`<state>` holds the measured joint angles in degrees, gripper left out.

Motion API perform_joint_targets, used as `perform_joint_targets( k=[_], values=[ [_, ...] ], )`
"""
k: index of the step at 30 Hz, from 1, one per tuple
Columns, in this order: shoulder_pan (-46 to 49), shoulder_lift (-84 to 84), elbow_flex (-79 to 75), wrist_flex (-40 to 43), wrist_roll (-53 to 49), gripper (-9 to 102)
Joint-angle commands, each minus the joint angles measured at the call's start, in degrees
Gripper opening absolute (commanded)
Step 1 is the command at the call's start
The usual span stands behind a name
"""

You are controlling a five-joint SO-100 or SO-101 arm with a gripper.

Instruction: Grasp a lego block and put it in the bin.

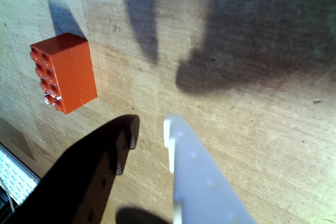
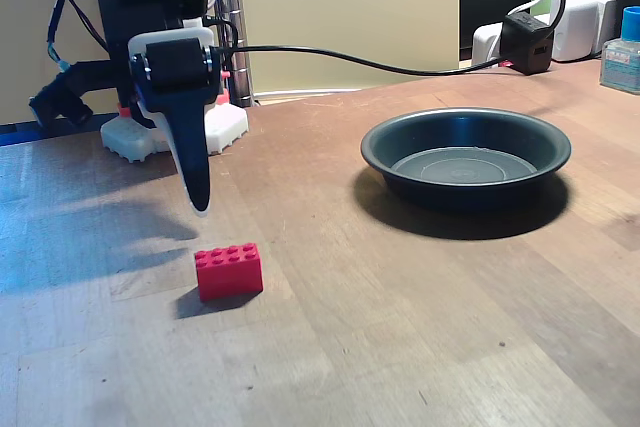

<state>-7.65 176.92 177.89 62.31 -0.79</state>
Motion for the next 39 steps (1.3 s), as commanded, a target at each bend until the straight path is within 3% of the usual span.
perform_joint_targets(
  k=[1,39],
  values=[
    [0.18,0.53,2.90,0.09,0.26,0],
    [1.14,-0.44,-0.44,0.00,0.35,0]
  ],
)
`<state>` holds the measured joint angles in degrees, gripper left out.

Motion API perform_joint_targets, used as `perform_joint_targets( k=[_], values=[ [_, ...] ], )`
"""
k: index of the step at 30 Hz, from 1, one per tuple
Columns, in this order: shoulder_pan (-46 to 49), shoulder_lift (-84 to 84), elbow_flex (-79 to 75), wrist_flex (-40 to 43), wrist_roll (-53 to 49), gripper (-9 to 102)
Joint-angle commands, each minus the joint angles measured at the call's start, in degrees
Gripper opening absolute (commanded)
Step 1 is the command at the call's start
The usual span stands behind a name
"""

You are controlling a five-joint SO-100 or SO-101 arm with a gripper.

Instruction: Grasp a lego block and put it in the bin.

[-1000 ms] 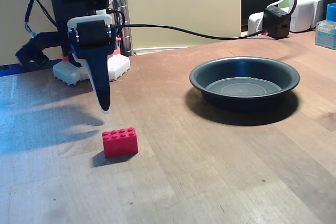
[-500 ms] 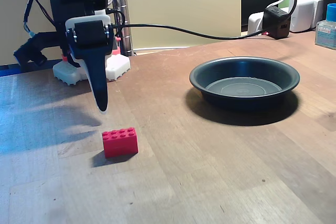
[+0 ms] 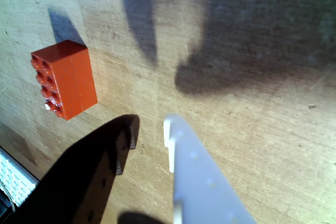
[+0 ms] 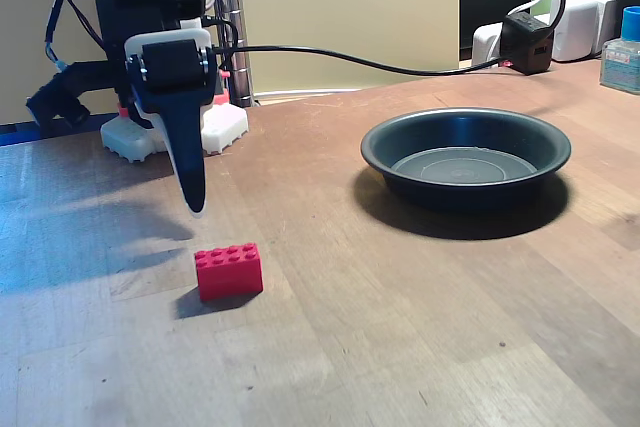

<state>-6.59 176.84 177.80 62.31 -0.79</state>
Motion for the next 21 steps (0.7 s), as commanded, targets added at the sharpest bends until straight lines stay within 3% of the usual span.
perform_joint_targets(
  k=[1,21],
  values=[
    [0.09,-0.70,-1.85,0.18,0.35,0],
    [-0.88,-51.77,-59.85,20.92,-0.26,0]
  ],
)
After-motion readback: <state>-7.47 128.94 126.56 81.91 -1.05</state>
